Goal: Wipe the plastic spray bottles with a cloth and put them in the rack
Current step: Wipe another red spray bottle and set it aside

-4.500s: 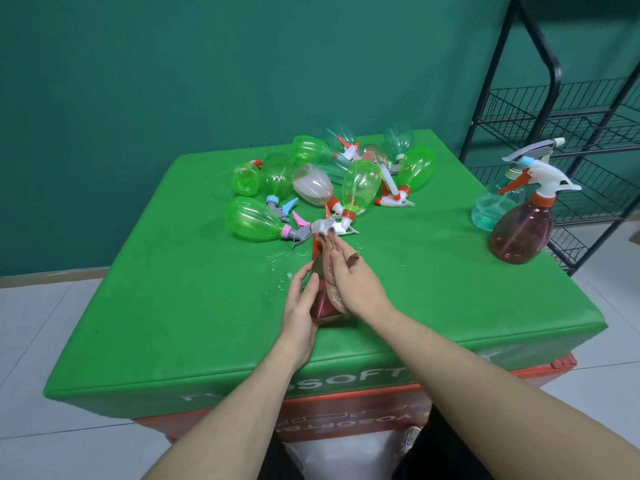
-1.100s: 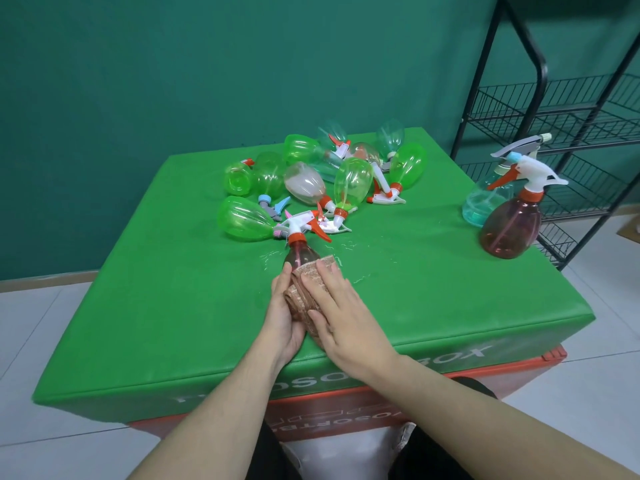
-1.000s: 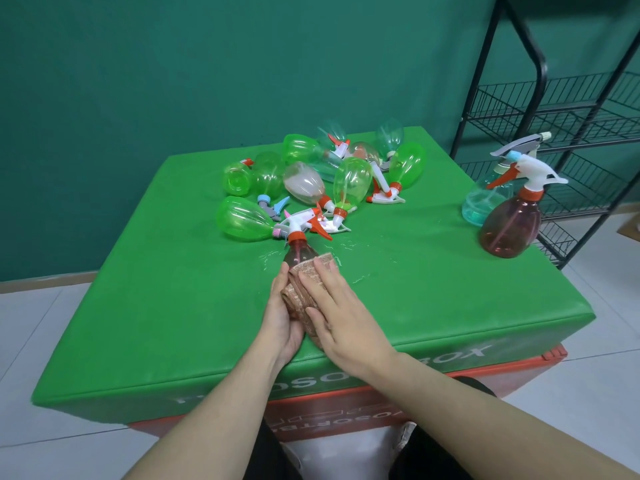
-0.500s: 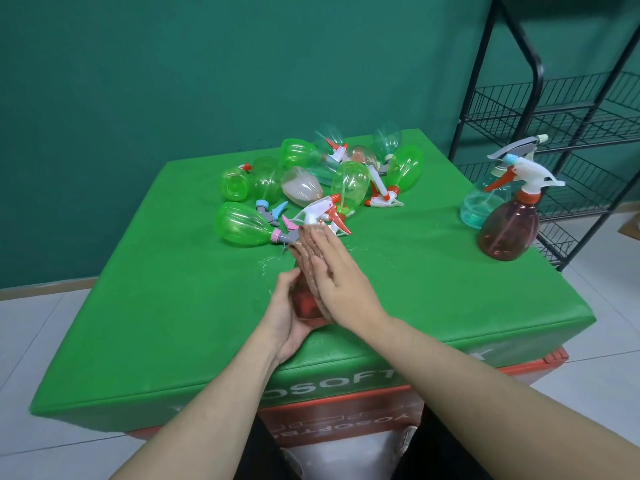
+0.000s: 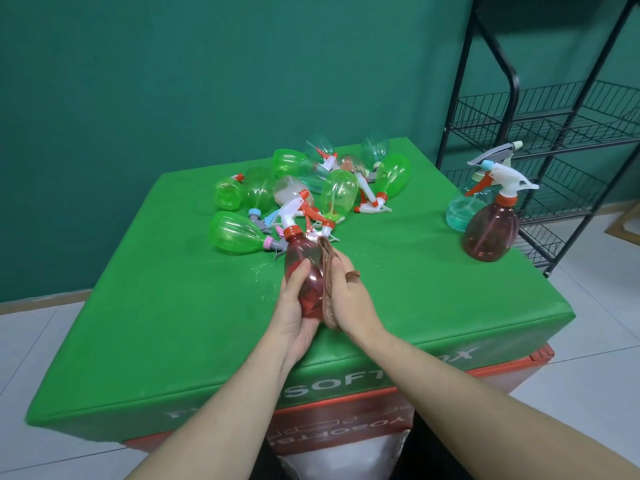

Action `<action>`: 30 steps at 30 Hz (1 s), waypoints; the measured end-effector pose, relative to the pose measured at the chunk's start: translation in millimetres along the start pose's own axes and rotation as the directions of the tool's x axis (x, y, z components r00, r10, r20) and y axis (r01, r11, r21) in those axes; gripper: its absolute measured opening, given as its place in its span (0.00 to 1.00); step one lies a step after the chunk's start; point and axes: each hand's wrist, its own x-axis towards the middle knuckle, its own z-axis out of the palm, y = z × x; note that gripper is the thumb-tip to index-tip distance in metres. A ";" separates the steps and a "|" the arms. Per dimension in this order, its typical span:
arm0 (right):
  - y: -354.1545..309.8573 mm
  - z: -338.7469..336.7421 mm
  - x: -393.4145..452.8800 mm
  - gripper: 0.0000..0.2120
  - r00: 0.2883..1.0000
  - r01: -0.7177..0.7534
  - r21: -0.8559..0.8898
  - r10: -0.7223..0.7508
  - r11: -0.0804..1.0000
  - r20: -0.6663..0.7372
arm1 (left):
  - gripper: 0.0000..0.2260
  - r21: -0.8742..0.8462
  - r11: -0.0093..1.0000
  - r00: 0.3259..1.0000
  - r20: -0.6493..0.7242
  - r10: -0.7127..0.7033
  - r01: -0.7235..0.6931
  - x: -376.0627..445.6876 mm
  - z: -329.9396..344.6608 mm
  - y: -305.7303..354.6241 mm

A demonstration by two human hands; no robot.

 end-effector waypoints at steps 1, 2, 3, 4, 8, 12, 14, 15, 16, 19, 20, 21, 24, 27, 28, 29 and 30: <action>2.1 1.4 -3.1 0.17 1.000 0.000 0.016 0.000 1.000 -0.010 | 0.27 -0.029 1.000 1.000 -0.017 0.001 -0.002 -1.1 3.6 -0.3; 3.9 3.7 -6.0 0.17 1.000 0.003 0.028 -0.002 1.000 -0.024 | 0.23 -0.057 0.998 1.000 -0.029 -0.005 0.003 -4.0 8.8 0.0; 5.2 6.2 -8.5 0.18 0.999 0.008 0.045 -0.006 0.999 -0.040 | 0.20 -0.085 0.996 0.999 -0.033 -0.012 0.009 -6.5 13.6 -0.4; 5.8 8.3 -9.7 0.18 0.998 0.011 0.070 -0.007 0.997 -0.064 | 0.18 -0.113 0.994 0.999 -0.035 -0.016 0.011 -8.7 19.0 -1.1; -5.1 5.6 -8.7 0.12 0.986 -0.082 0.216 0.111 0.973 -0.122 | 0.24 -0.135 0.991 0.999 -0.049 0.014 -0.020 -15.2 36.9 -7.6; -10.6 4.1 -5.7 0.19 0.952 -0.227 0.398 0.289 0.889 -0.102 | 0.29 0.042 0.999 0.999 -0.054 0.010 -0.007 -18.9 41.7 -13.2; -14.8 3.1 -4.8 0.26 0.917 -0.310 0.564 0.397 0.765 -0.034 | 0.36 0.157 0.987 0.998 -0.055 0.024 -0.015 -14.5 36.3 -16.1; -18.1 1.9 -4.9 0.28 0.907 -0.330 0.614 0.422 0.717 -0.006 | 0.42 0.203 0.978 0.997 -0.048 0.056 -0.045 -11.0 31.4 -17.4; -20.1 0.7 -5.0 0.29 0.902 -0.345 0.643 0.432 0.684 0.024 | 0.48 0.238 0.968 0.995 -0.036 0.090 -0.079 -9.2 27.5 -17.6; -19.8 -1.2 -3.4 0.29 0.892 -0.361 0.667 0.450 0.652 0.043 | 0.50 0.313 0.930 0.980 0.006 0.199 -0.191 -3.7 18.2 -15.6; -20.0 -2.5 -3.4 0.28 0.885 -0.371 0.667 0.464 0.646 0.043 | 0.47 0.336 0.915 0.973 0.014 0.232 -0.223 -2.1 15.9 -14.7; -19.8 -3.7 -3.0 0.27 0.878 -0.381 0.661 0.477 0.647 0.038 | 0.44 0.377 0.893 0.965 0.012 0.260 -0.245 0.3 13.4 -13.4; -18.7 -11.9 -2.6 0.23 0.860 -0.419 0.611 0.510 0.672 0.028 | 0.37 0.523 0.811 0.952 0.007 0.306 -0.264 4.1 9.1 -8.5; -16.2 -24.2 -2.6 0.20 0.844 -0.466 0.489 0.536 0.737 -0.003 | 0.35 0.622 0.736 0.945 0.017 0.328 -0.267 6.8 6.7 -5.8; -14.3 -28.3 -2.2 0.20 0.840 -0.479 0.452 0.543 0.752 -0.013 | 0.33 0.639 0.720 0.941 0.017 0.338 -0.270 7.5 7.0 -5.7; -12.5 -33.1 -1.8 0.20 0.839 -0.486 0.430 0.544 0.761 -0.017 | 0.31 0.655 0.705 0.938 0.016 0.347 -0.272 8.1 8.8 -5.1; -12.5 -38.2 -2.1 0.19 0.842 -0.484 0.414 0.540 0.771 -0.021 | 0.29 0.672 0.688 0.935 0.016 0.356 -0.273 9.2 11.6 -4.8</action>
